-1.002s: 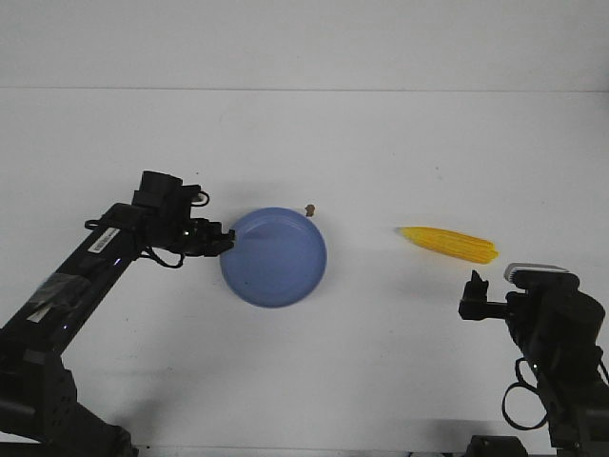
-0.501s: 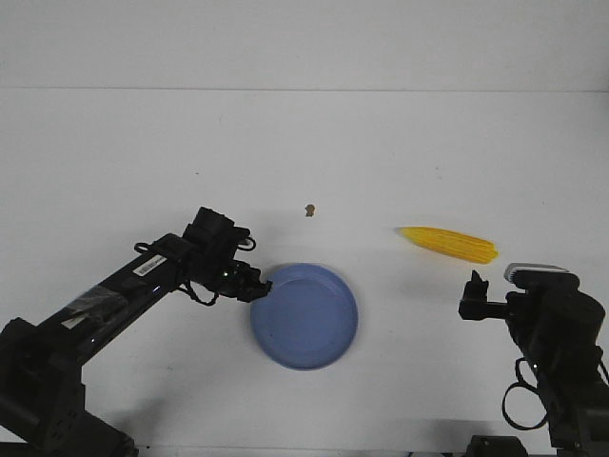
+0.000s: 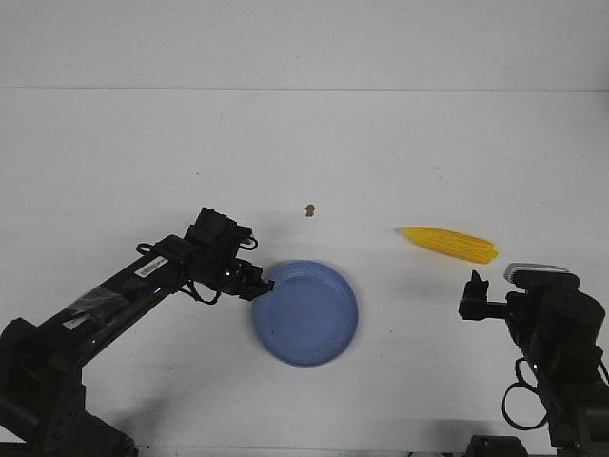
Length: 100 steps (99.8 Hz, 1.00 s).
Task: Place corn on plate with both arms
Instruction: 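Slide the blue plate with the left gripper toward the table center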
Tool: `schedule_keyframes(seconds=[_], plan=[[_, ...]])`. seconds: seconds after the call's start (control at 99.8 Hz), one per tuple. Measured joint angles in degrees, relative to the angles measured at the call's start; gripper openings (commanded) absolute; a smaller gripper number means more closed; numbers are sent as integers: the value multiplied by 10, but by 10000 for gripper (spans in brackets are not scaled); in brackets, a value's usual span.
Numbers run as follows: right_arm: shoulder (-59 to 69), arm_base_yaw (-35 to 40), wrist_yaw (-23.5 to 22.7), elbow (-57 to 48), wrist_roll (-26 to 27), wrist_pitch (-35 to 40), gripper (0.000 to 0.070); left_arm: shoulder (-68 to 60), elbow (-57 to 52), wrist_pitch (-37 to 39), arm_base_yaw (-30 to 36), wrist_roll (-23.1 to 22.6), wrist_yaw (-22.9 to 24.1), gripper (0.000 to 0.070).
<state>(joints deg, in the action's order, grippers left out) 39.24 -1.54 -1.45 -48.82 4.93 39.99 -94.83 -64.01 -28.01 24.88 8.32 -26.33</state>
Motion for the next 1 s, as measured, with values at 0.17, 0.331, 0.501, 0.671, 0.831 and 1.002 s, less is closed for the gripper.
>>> schedule_keyframes(seconds=[0.17,0.331,0.501,0.671,0.831,1.002], plan=[[0,0,0,0,0,0,628,0,0,-6,0,0,18,84],[0,0,0,0,0,0,628,0,0,-7,0,0,25,168],[0,0,0,0,0,0,628,1,0,-5,0,0,25,400],[0,0,0,0,0,0,628,17,0,7,-2,-1,25,551],[0,0,0,0,0,0,628,77,0,10,-22,-19,55,551],[0,0,0,0,0,0,628,159,0,5,-63,-46,148,551]])
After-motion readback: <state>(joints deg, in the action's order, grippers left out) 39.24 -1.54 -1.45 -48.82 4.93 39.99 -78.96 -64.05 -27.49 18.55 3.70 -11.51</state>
